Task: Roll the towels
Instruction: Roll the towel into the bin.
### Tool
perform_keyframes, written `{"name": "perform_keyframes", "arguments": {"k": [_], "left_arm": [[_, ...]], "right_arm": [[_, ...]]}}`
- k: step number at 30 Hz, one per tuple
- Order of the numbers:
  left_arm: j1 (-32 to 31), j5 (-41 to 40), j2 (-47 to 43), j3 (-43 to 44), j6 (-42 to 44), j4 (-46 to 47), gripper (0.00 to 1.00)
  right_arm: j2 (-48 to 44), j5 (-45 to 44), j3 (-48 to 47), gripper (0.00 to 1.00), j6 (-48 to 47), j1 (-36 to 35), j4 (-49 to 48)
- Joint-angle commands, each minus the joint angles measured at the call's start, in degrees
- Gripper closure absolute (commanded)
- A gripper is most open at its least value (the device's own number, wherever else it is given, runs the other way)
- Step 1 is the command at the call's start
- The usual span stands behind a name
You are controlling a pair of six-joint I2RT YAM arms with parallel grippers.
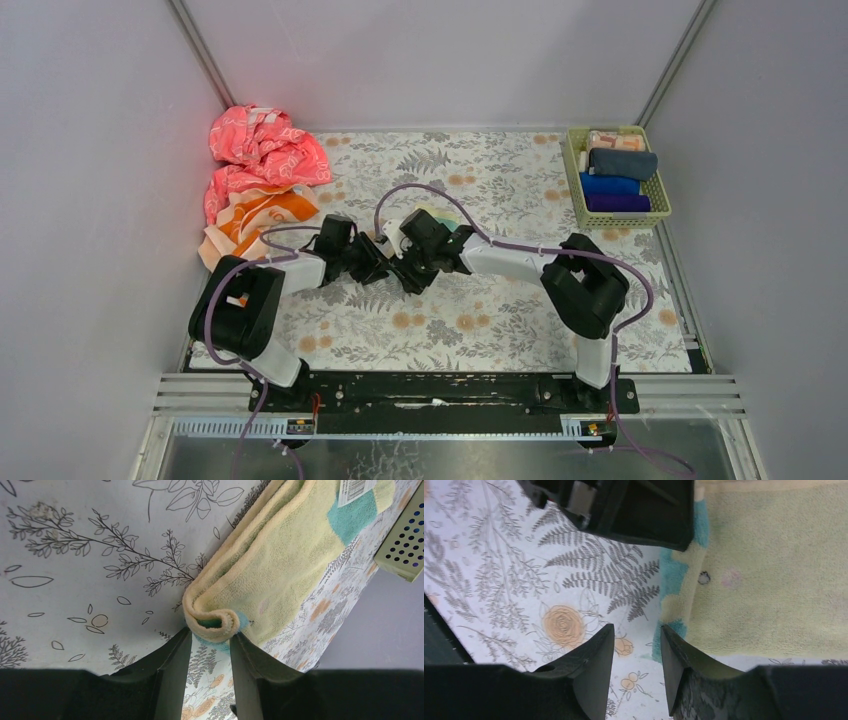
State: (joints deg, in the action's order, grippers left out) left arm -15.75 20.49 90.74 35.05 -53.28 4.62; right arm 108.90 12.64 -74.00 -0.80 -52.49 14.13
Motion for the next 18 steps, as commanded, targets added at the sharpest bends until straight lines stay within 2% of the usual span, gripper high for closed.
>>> {"name": "perform_keyframes", "arguments": {"k": [1,18], "left_arm": [[-0.2,-7.2,4.2,-1.9,3.6,-8.0,0.65],[-0.1,-5.9,4.9,-0.2,4.1,-8.3,0.64]], "right_arm": [[1.2,-4.6,-3.0,0.54,-2.4,0.1,1.4],[4.2,-11.7,-2.2,0.55,-5.6,-0.3,2.5]]}}
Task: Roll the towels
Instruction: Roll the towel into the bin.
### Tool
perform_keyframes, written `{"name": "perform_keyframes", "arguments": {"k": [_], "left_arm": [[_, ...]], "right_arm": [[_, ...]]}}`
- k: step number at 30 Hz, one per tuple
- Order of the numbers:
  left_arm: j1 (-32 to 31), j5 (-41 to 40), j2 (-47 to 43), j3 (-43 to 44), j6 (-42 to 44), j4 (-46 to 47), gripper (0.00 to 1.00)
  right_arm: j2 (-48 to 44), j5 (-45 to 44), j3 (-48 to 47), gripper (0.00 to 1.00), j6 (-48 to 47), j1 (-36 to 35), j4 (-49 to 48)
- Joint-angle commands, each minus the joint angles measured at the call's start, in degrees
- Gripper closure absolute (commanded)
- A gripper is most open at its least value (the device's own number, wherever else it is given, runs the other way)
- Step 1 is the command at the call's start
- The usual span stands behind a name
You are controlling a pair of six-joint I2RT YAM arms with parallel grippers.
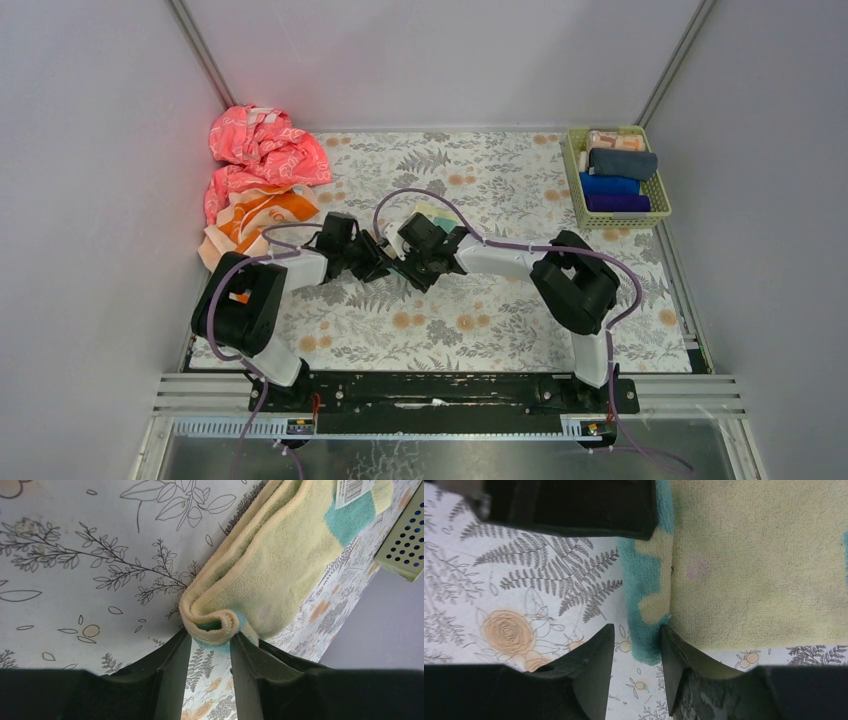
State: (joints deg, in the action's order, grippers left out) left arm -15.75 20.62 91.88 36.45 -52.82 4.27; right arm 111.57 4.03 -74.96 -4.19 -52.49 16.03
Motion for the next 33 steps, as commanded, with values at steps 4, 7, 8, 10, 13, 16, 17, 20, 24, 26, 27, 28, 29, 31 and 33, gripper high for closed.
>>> {"name": "perform_keyframes", "arguments": {"k": [4,7,8,10,13,16,17,20,24,26,27,28,29,31,33], "left_arm": [[-0.2,-5.5,4.0,-1.3,3.6,-8.0,0.64],[-0.2,-5.5,3.9,-1.2,3.6,-8.1,0.64],[-0.1,-5.4,3.9,-1.3,3.5,-8.1,0.64],[-0.1,-5.4,3.6,-1.4,3.3,-8.1,0.64],[-0.2,-5.2,2.2,-1.7,2.8,-8.1,0.63],[-0.2,-5.6,-0.6,-2.1,2.5,-9.2,0.57],[-0.1,-5.9,-1.8,-2.0,2.7,-10.2,0.55],[0.0,-7.5,-6.7,-2.2,2.9,-13.3,0.46],[0.5,-9.3,-14.0,-3.2,2.5,-17.0,0.37],[0.6,-9.4,-16.6,-3.4,2.4,-19.3,0.36],[0.5,-9.2,-17.7,-3.7,2.3,-19.9,0.36],[0.6,-8.7,-18.7,-4.0,1.9,-20.1,0.36],[0.5,-8.2,-19.7,-4.4,1.5,-20.2,0.36],[0.5,-7.5,-20.9,-4.9,0.8,-19.9,0.35],[0.5,-7.2,-20.6,-4.7,0.7,-19.4,0.35]], "right_arm": [[3.3,-6.9,0.2,0.55,-3.6,-1.4,0.2],[5.5,-11.1,0.8,0.57,-4.3,-2.9,0.7],[6.3,-12.4,0.7,0.59,-4.4,-3.4,1.1],[7.6,-13.2,0.1,0.67,-4.4,-4.3,2.5],[7.6,-9.2,-0.3,0.83,-2.5,-4.5,3.8],[5.3,1.0,-0.1,0.95,0.9,-3.7,2.7],[4.5,5.0,-0.2,0.97,2.4,-3.2,1.9],[2.8,15.2,0.2,1.00,8.5,-1.0,-1.6],[2.3,29.8,3.2,1.00,19.5,3.9,-11.0],[2.6,36.0,6.0,1.00,26.3,7.2,-19.0],[2.9,38.7,7.9,1.00,30.9,8.5,-22.8],[3.3,40.9,9.2,1.00,34.0,9.6,-26.0],[3.8,42.7,10.3,1.00,37.1,10.5,-29.2],[4.9,45.6,12.0,1.00,41.9,12.0,-34.1],[6.5,48.0,13.5,1.00,46.9,13.3,-38.9]]}}
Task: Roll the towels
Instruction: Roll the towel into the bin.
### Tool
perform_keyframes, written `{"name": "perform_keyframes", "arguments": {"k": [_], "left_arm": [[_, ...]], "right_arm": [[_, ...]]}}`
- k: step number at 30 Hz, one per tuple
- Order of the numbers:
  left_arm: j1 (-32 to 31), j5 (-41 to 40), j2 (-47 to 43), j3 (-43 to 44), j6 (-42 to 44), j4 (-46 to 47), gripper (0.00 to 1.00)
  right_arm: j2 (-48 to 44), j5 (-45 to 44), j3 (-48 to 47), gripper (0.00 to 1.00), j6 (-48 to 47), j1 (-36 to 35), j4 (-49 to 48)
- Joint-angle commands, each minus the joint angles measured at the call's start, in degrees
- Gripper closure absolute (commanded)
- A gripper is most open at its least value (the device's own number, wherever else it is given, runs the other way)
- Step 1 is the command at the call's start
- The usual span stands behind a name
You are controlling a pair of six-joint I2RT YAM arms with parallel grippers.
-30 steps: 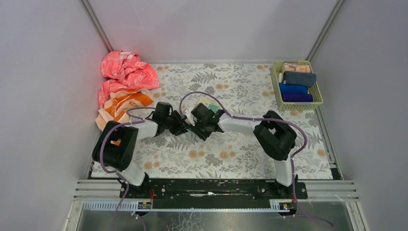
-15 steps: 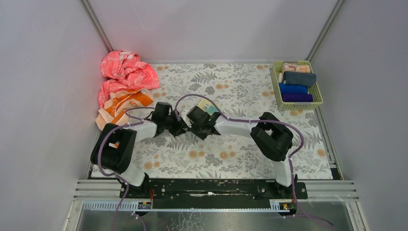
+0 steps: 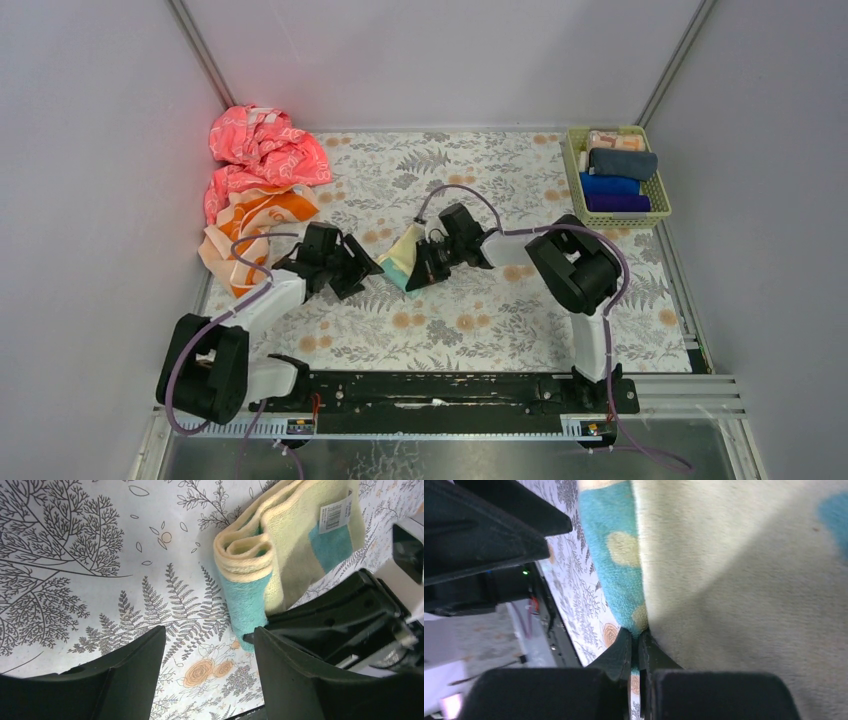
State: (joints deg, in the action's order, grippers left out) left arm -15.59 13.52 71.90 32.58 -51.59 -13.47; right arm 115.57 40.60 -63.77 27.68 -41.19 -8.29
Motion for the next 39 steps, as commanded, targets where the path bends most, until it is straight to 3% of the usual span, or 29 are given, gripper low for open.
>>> {"name": "perform_keyframes", "arguments": {"k": [1,5,17,27,33,39], "left_arm": [[0.3,0.3,0.0,-0.4,-0.6,-1.2,0.35],[0.1,2.2,3.9,2.1,-1.1,1.8,0.36],[-0.5,1.0,14.8,10.3,-1.0,5.5,0.38],[-1.7,0.7,20.8,10.1,-1.1,6.1,0.79],[-1.7,-0.9,21.4,12.2,0.6,1.6,0.87],[-1.7,-0.5,21.5,13.6,1.3,-2.1,0.87]], "right_arm": [[3.5,12.4,2.7,1.00,17.0,2.5,-16.2],[6.9,14.5,2.5,0.99,19.5,3.9,-17.1],[9.7,13.6,-2.6,0.98,12.9,4.6,-5.4],[2.9,5.4,-5.8,0.89,4.5,4.3,5.5],[-6.9,-10.2,-7.9,0.64,-8.5,0.4,17.6],[-16.5,-34.9,-4.6,0.46,-21.6,-9.4,17.5]]}}
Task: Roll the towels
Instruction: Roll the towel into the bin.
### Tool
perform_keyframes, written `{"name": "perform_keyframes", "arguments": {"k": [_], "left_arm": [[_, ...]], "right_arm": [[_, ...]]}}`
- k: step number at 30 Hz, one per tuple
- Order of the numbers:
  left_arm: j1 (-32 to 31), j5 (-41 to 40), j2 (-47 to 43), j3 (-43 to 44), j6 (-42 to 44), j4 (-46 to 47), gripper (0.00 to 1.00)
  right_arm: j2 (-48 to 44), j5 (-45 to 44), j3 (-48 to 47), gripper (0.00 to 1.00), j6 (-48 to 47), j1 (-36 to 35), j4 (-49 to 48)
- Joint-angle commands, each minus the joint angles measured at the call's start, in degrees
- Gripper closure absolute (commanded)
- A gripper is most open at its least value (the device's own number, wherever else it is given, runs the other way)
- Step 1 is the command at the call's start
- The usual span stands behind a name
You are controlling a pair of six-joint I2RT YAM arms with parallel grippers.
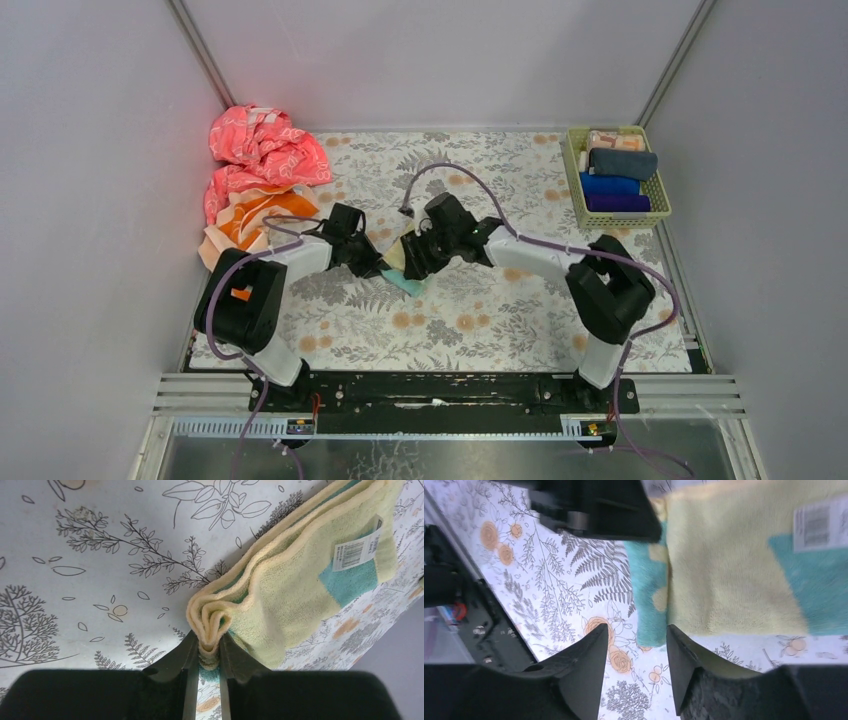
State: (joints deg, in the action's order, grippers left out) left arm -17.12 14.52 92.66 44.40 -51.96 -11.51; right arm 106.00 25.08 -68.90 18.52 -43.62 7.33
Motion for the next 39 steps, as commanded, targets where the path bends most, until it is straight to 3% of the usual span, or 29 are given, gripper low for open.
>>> {"name": "perform_keyframes", "arguments": {"k": [1,6,14,22,26,29,33,39], "left_arm": [[-0.2,-1.5,0.8,2.1,1.8,-4.6,0.87],[-0.3,-1.6,0.6,3.1,2.1,-6.2,0.87],[-0.3,-2.0,0.3,2.9,2.2,-6.8,0.86],[-0.3,-2.3,0.3,3.2,2.4,-7.3,0.84],[-0.3,-2.2,0.2,3.1,2.3,-7.3,0.80],[-0.3,-2.7,-1.0,3.1,2.6,-7.7,0.72],[-0.3,-4.8,-5.5,2.9,3.4,-9.1,0.58],[-0.2,-6.4,-13.2,0.7,3.0,-10.3,0.42]], "right_arm": [[-7.4,-22.1,0.9,0.45,-14.4,-8.7,1.2],[-6.3,-33.5,2.7,0.42,-21.6,-16.9,-3.6],[-0.1,-44.6,2.4,0.43,-26.5,-22.6,-6.7],[5.4,-45.9,2.5,0.47,-28.9,-23.9,-6.7],[7.5,-45.4,2.3,0.60,-29.3,-24.4,-5.9],[6.5,-40.5,1.9,0.71,-28.2,-23.9,-4.8],[3.1,-23.6,1.1,0.85,-22.6,-19.4,-3.4],[1.0,2.2,1.9,0.93,-12.8,-9.5,-7.9]]}}
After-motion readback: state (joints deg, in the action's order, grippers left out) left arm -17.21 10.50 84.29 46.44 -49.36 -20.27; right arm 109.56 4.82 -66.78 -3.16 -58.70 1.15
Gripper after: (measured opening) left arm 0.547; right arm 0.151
